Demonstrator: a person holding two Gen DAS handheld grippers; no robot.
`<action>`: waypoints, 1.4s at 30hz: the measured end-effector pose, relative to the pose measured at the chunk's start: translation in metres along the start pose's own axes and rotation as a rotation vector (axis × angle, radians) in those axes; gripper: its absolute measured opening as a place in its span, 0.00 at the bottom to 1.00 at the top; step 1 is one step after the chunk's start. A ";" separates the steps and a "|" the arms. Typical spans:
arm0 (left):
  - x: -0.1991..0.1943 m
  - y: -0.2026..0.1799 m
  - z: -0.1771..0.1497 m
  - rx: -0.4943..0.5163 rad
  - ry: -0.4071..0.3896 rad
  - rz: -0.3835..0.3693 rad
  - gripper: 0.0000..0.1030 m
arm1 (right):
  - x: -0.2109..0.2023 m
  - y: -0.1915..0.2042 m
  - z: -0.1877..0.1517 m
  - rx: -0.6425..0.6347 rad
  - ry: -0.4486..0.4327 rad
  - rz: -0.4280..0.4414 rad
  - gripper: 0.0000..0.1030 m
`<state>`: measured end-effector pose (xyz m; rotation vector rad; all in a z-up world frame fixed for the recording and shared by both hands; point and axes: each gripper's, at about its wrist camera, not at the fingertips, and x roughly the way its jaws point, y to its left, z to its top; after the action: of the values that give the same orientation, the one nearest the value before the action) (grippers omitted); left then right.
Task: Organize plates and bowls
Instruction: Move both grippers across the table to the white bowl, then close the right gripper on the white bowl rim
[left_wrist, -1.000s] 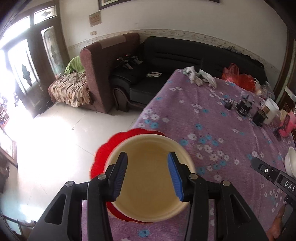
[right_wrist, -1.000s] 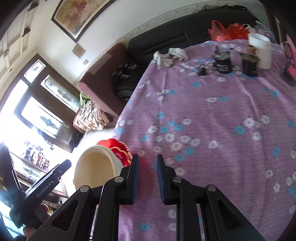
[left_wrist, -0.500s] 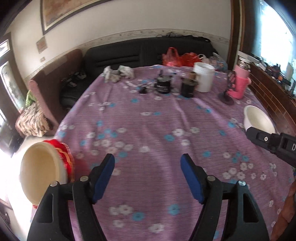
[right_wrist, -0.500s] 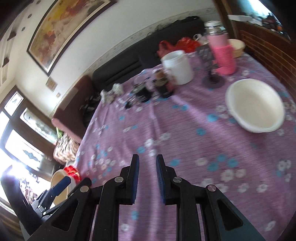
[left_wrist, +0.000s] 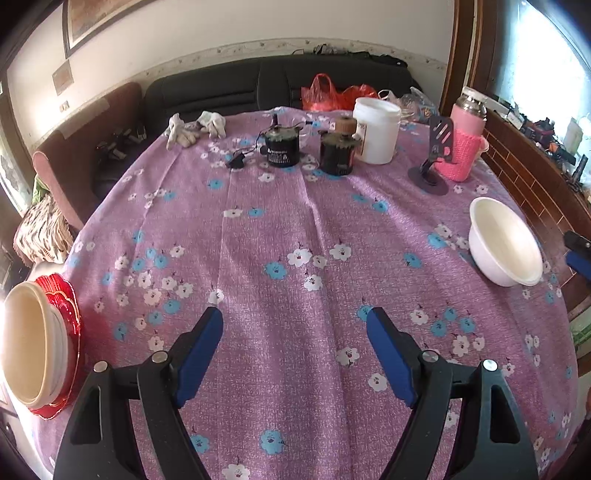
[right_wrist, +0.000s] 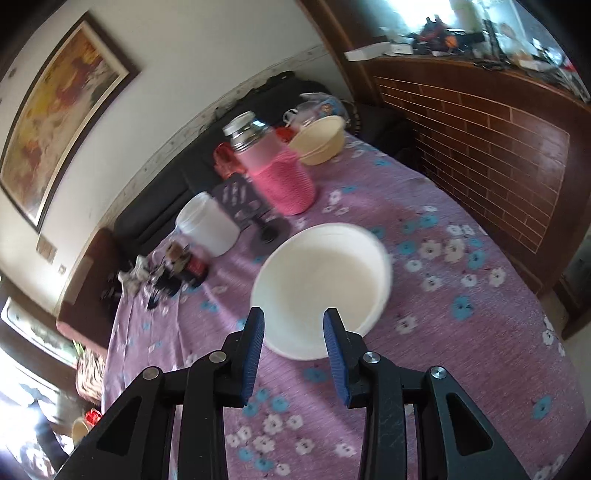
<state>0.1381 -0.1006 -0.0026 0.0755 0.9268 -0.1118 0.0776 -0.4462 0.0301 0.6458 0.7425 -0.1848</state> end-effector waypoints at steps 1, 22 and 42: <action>0.003 0.000 0.002 0.000 0.007 0.000 0.77 | 0.000 -0.006 0.002 0.015 -0.006 -0.002 0.35; 0.069 -0.136 0.084 0.006 0.076 -0.152 0.79 | 0.037 -0.086 0.004 0.233 -0.066 0.075 0.49; 0.123 -0.164 0.083 -0.028 0.202 -0.252 0.79 | 0.069 -0.091 -0.001 0.299 -0.043 0.073 0.54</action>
<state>0.2563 -0.2801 -0.0541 -0.0574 1.1370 -0.3299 0.0930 -0.5128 -0.0607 0.9486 0.6543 -0.2441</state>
